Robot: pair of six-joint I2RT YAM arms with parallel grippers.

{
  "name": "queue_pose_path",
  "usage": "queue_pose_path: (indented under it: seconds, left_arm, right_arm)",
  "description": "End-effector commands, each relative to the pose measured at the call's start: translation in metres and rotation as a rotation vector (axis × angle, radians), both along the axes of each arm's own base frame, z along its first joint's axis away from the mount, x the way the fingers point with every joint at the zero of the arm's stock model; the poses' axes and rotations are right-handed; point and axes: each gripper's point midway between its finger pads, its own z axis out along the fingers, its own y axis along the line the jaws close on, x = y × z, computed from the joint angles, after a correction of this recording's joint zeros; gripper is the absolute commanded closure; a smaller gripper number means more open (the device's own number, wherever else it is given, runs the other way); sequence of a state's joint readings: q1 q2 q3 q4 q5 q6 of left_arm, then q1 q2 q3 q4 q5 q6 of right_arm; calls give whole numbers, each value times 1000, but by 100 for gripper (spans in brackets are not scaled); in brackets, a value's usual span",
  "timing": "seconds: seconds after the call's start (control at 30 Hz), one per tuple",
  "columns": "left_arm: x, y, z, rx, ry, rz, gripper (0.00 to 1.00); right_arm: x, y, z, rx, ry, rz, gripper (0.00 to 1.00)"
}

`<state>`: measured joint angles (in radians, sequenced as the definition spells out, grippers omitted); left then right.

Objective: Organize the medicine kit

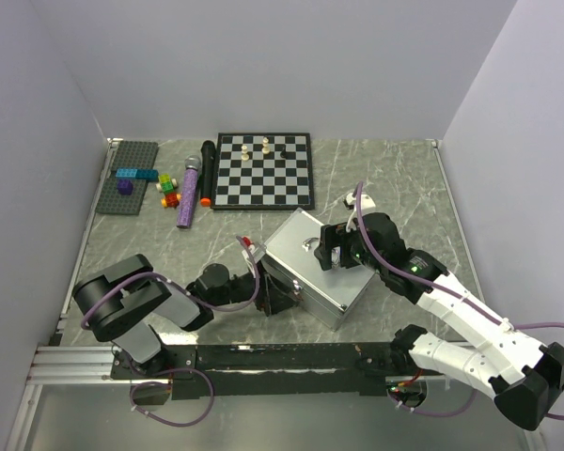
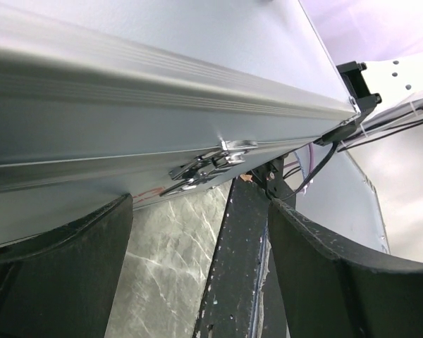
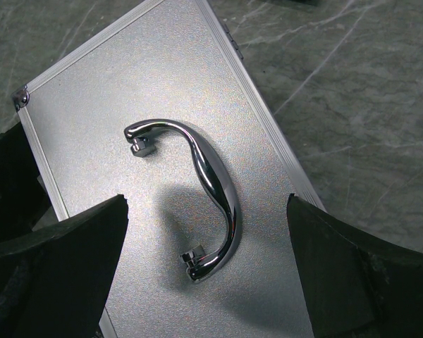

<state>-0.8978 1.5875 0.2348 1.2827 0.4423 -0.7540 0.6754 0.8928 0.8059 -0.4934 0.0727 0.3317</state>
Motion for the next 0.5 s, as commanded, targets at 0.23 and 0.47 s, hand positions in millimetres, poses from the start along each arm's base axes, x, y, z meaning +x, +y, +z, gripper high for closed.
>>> queue_pose_path:
  seconds: [0.23, 0.47]
  left_arm:
    - [-3, 0, 140, -483, -404, 25, 18]
    - [-13, -2, 150, -504, -426, 4, 19]
  right_arm:
    - [-4, 2, -3, -9, 30, 17, 0]
    - [-4, 3, -3, -6, 32, 17, 0]
